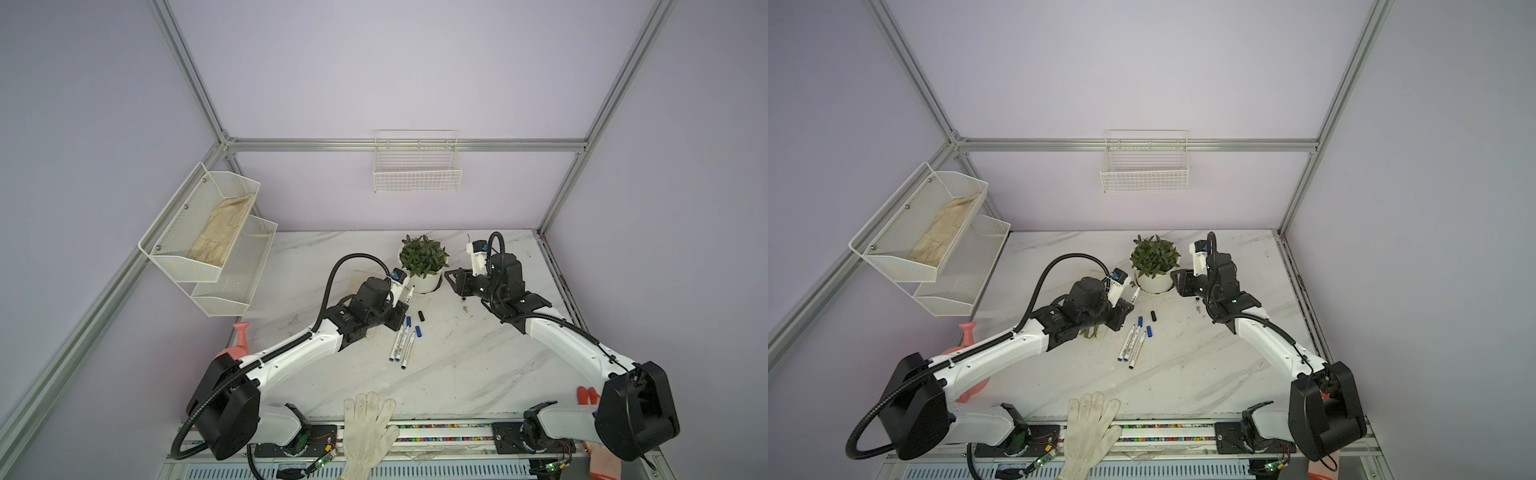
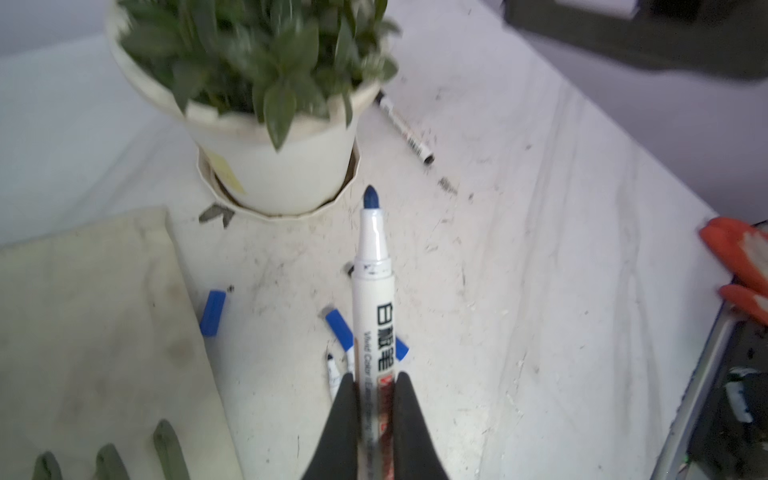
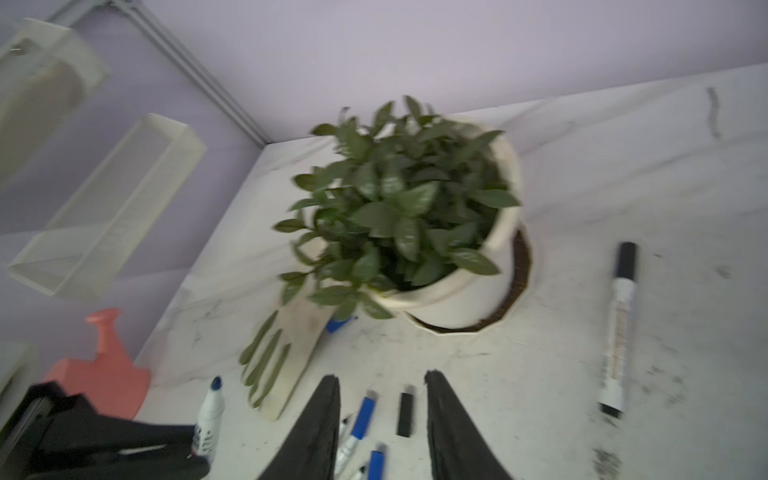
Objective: Insert the pens into the pen caps
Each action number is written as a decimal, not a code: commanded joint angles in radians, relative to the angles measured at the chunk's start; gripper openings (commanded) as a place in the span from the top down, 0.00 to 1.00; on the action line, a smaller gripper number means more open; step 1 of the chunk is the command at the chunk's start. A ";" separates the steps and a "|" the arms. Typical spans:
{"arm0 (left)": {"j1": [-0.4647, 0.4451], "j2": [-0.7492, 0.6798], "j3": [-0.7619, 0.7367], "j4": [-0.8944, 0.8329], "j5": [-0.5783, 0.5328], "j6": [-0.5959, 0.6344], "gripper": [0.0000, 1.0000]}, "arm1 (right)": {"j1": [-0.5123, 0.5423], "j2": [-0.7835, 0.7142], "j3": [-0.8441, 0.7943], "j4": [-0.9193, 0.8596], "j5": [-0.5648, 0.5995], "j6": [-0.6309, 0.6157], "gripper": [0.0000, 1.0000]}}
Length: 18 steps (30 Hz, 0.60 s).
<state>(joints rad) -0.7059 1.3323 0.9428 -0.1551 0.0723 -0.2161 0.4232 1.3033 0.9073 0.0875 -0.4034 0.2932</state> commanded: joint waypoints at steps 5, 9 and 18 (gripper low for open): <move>0.008 -0.001 -0.032 0.177 0.050 -0.030 1.00 | 0.109 0.051 0.049 0.125 -0.206 0.040 0.61; 0.008 0.000 -0.032 0.205 0.056 -0.033 1.00 | 0.114 0.104 0.081 0.126 -0.216 0.035 0.61; 0.008 0.007 -0.038 0.217 0.091 -0.041 1.00 | 0.114 0.169 0.123 0.150 -0.217 0.034 0.88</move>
<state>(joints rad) -0.6994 1.3483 0.9413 -0.0002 0.1204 -0.2455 0.5404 1.4540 1.0031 0.2050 -0.6258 0.3328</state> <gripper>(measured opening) 0.106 0.151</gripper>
